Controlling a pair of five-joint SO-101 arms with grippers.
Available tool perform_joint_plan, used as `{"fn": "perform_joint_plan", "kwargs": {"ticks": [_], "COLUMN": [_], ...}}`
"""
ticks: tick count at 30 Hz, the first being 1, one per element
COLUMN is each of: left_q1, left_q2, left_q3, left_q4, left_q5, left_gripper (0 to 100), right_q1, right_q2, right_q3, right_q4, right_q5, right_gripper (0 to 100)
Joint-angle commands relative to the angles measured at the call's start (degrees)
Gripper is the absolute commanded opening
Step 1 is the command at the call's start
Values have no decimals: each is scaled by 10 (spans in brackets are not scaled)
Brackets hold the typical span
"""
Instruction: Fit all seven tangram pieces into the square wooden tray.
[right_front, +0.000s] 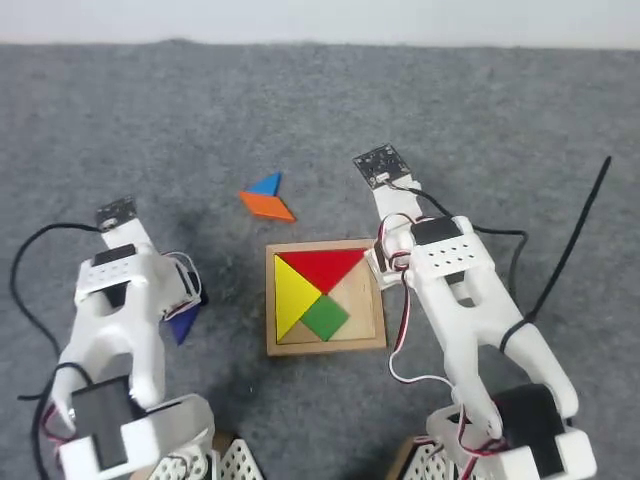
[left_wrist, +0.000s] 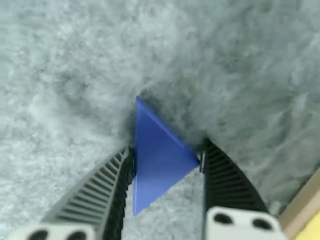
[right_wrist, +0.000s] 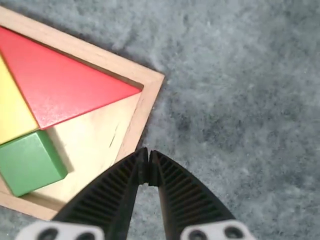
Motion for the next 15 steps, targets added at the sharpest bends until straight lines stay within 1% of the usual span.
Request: {"fn": "perform_joint_plan", "kwargs": {"ticks": [1, 6, 9, 15], "left_q1": [11, 10, 11, 14], "left_q2": [4, 62, 98, 76], "left_q3": [-12, -47, -75, -56], "left_q4": [10, 33, 46, 38], "left_q5": [-16, -16, -18, -40], "left_gripper": [191, 189, 145, 134], "right_q1": [8, 8, 8, 8], "right_q2": [-33, -33, -33, -33], "right_q3": [-4, -4, -4, -4], "right_q4": [-8, -8, -8, -9], "right_q5": [0, 0, 1, 1], "right_gripper": [8, 8, 8, 8]}}
